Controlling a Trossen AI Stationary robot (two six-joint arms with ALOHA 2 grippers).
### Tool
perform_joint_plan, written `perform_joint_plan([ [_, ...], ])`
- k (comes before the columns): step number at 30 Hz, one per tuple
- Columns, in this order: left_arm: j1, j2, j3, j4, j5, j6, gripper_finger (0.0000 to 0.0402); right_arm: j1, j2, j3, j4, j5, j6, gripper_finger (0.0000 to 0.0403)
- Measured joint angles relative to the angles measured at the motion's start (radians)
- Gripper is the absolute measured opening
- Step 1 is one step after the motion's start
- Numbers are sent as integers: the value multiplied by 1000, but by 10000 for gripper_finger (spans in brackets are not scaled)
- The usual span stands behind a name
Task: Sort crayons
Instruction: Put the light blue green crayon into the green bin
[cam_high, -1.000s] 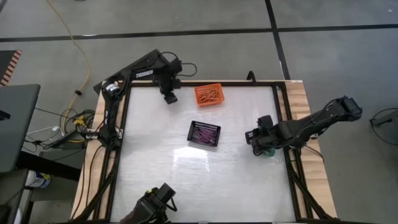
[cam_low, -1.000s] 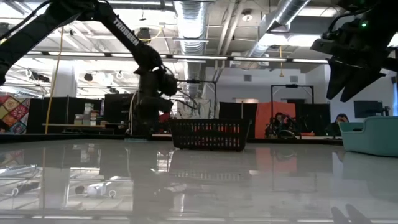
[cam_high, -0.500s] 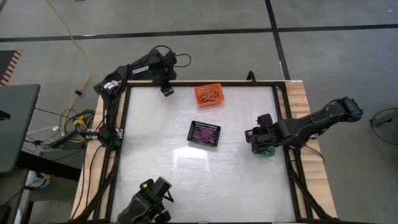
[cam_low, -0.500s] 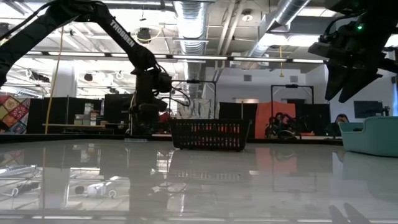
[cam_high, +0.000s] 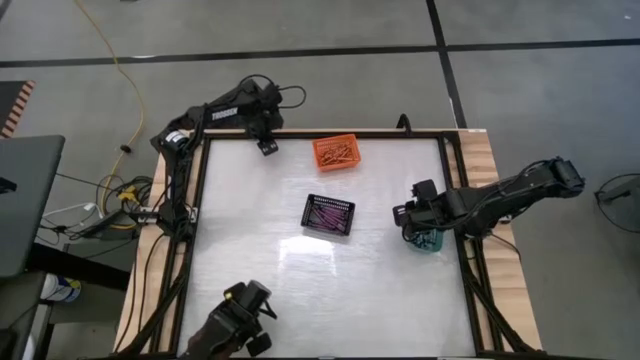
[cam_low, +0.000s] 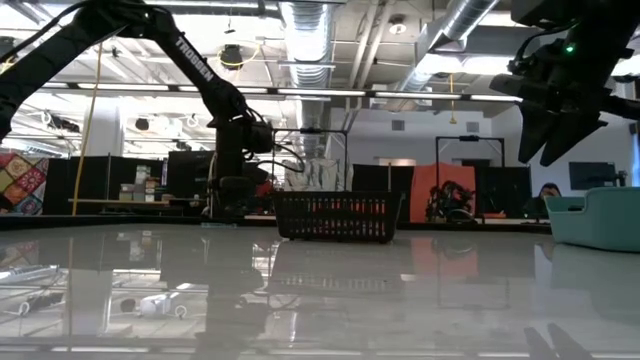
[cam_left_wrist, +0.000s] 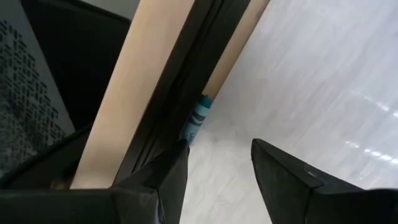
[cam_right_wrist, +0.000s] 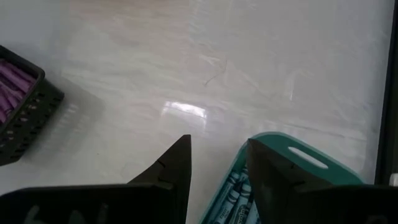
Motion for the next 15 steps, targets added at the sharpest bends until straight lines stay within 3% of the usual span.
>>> perform_joint_plan([
  [9,16,-1,0,-8,38,-7,169,0,0,0,1,-1,0,145],
  [12,5,-1,39,-165,155,-75,169,0,0,0,1,-1,0,145],
  [15,-47,-17,68,-281,153,-65,162,1,0,0,1,-1,-1,145],
])
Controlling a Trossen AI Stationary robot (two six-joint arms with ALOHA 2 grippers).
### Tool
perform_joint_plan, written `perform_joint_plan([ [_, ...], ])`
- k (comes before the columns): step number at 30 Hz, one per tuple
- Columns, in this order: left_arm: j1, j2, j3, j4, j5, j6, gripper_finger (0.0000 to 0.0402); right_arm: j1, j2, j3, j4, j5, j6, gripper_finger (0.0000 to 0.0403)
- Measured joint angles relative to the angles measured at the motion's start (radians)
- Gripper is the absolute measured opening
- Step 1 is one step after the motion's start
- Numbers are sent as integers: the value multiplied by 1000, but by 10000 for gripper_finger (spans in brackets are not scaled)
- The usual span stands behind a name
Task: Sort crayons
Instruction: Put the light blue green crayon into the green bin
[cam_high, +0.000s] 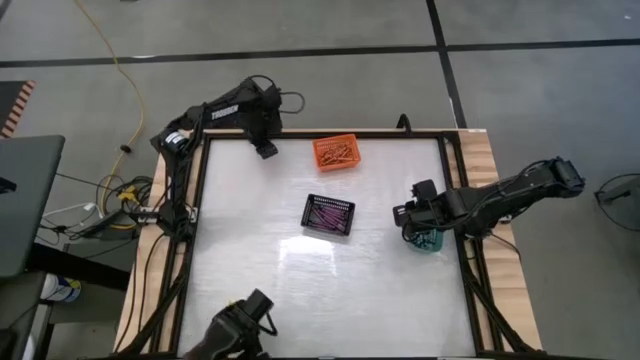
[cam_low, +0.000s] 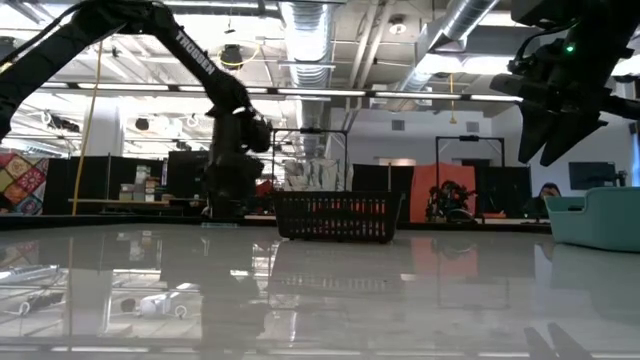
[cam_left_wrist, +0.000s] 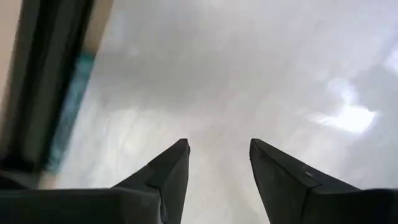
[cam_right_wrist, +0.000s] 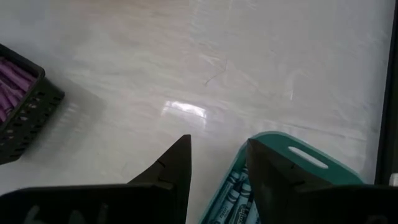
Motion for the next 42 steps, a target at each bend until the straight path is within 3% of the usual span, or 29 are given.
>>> perform_joint_plan([
  [5,-41,-34,3,124,-123,107,135,-48,0,0,7,-2,-64,145],
  [10,-33,-34,3,212,-133,123,125,-94,-5,0,62,-29,-140,145],
  [28,35,-34,-50,219,-92,141,147,-97,-6,0,120,-34,-181,145],
  [33,30,-33,-94,256,-170,154,147,-97,-6,0,122,-53,-184,145],
  [42,31,-33,-97,281,-178,177,147,-88,-6,0,148,-67,-184,145],
])
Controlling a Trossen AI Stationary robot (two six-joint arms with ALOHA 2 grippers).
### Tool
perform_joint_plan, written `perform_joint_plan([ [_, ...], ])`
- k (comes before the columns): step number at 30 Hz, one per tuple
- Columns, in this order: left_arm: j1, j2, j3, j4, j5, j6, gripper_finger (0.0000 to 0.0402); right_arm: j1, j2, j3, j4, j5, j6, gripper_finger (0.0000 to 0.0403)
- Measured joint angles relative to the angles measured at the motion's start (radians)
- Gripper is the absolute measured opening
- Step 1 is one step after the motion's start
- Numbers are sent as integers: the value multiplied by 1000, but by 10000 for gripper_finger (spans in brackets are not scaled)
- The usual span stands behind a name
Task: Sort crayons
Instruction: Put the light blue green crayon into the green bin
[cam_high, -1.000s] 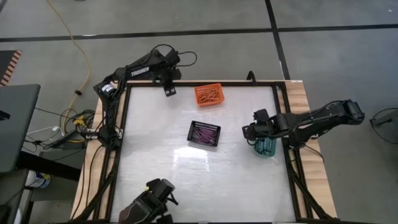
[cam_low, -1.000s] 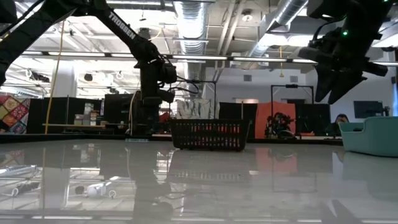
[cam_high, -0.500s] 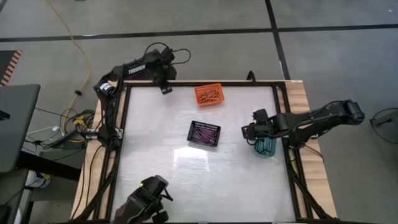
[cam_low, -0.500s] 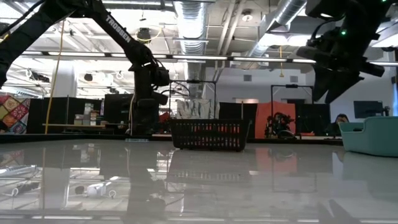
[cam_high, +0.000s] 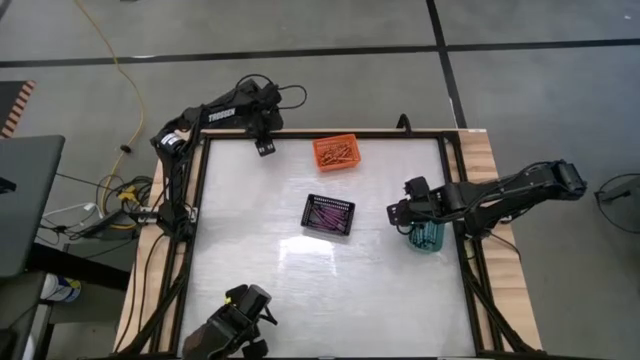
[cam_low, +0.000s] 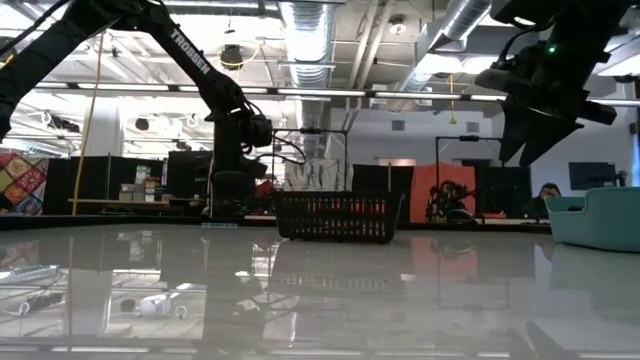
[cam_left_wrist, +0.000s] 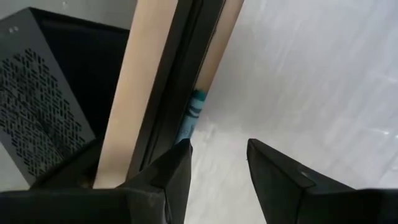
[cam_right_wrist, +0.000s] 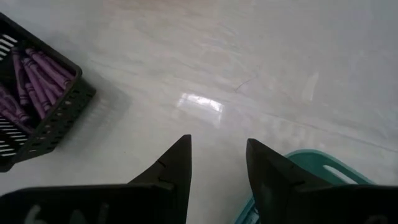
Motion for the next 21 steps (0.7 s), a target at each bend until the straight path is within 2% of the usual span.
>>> perform_joint_plan([
  [12,-1,-7,-99,40,-6,28,147,0,0,0,18,-10,-16,145],
  [21,-24,2,-67,4,-6,8,147,-1,0,0,17,-10,-19,145],
])
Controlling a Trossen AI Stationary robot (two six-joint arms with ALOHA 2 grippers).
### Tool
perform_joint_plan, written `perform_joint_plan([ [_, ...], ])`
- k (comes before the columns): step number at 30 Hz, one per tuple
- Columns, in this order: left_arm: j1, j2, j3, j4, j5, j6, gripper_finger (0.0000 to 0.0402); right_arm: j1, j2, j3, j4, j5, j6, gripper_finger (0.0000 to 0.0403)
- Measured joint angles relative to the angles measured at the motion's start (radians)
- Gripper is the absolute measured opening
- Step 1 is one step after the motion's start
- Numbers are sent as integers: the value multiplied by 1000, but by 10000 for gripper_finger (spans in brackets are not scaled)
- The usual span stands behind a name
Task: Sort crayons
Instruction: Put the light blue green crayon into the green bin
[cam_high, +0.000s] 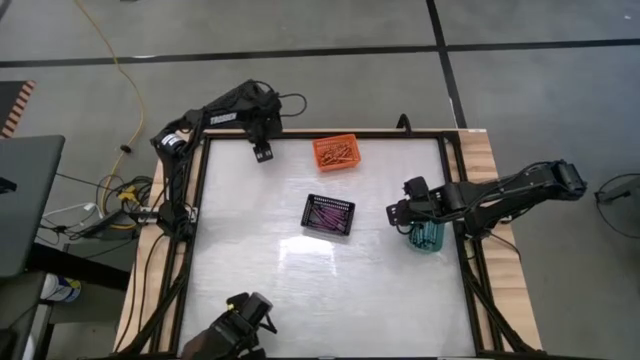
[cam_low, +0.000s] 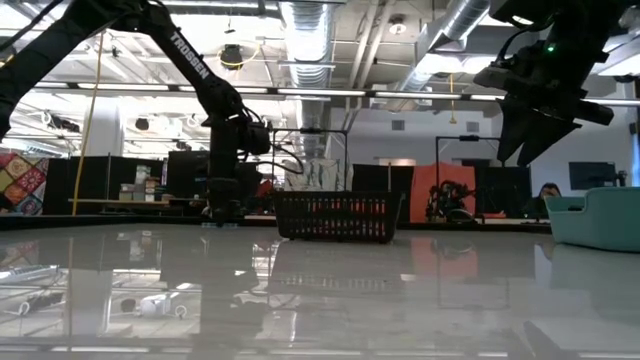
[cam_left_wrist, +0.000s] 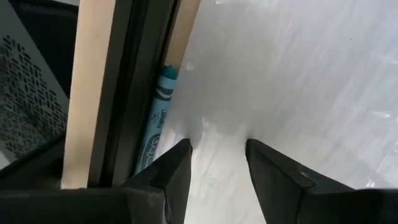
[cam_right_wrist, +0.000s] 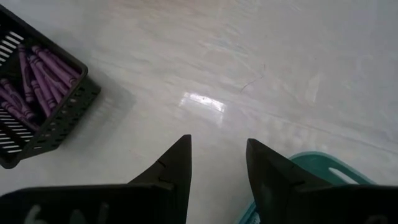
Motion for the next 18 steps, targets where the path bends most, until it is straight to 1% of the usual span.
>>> perform_joint_plan([
  [3,-14,0,6,10,-22,4,147,-1,0,0,-1,0,-4,145],
  [10,-23,1,8,90,-94,1,147,-3,0,0,-1,0,-7,145],
  [14,-21,1,8,110,-95,8,147,-3,0,0,-1,0,-7,145],
  [18,-6,1,8,122,-71,35,147,-3,0,0,-1,0,-7,145],
])
